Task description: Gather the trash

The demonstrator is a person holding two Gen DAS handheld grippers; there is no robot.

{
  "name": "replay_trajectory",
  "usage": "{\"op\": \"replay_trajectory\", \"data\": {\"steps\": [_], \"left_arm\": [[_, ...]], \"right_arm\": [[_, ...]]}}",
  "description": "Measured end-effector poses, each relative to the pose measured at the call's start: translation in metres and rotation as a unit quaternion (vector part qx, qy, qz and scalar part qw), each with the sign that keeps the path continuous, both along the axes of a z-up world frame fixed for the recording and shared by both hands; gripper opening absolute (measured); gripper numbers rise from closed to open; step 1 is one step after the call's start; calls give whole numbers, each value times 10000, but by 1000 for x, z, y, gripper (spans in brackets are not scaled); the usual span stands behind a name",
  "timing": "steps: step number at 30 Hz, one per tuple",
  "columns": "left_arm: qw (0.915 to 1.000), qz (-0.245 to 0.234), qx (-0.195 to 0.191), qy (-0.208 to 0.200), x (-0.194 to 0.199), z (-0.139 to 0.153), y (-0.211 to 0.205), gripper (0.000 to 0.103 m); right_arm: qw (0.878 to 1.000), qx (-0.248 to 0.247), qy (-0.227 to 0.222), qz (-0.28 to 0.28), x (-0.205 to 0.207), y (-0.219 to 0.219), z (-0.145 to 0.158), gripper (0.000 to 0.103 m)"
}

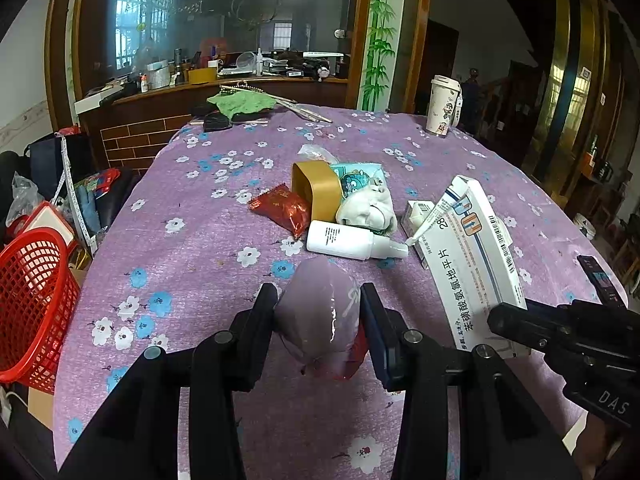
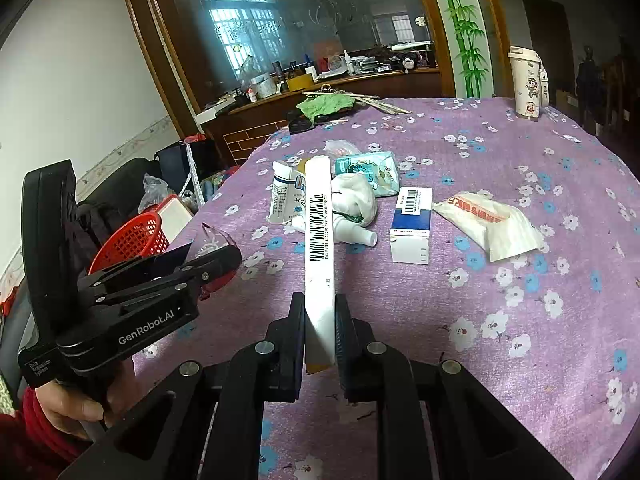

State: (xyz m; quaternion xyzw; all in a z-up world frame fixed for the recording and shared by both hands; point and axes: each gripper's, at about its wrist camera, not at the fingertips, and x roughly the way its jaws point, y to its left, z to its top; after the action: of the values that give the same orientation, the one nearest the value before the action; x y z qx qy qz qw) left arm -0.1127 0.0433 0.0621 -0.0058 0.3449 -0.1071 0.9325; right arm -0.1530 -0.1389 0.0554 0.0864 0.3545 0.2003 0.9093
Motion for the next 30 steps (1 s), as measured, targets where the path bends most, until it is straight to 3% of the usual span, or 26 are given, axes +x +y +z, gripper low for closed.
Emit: {"op": "replay_trajectory", "data": {"steps": [30], "left_arm": [[9997, 164, -57, -163, -5, 16, 14, 41]], "right_arm": [[10000, -26, -78, 41, -4, 5, 7, 14]]}}
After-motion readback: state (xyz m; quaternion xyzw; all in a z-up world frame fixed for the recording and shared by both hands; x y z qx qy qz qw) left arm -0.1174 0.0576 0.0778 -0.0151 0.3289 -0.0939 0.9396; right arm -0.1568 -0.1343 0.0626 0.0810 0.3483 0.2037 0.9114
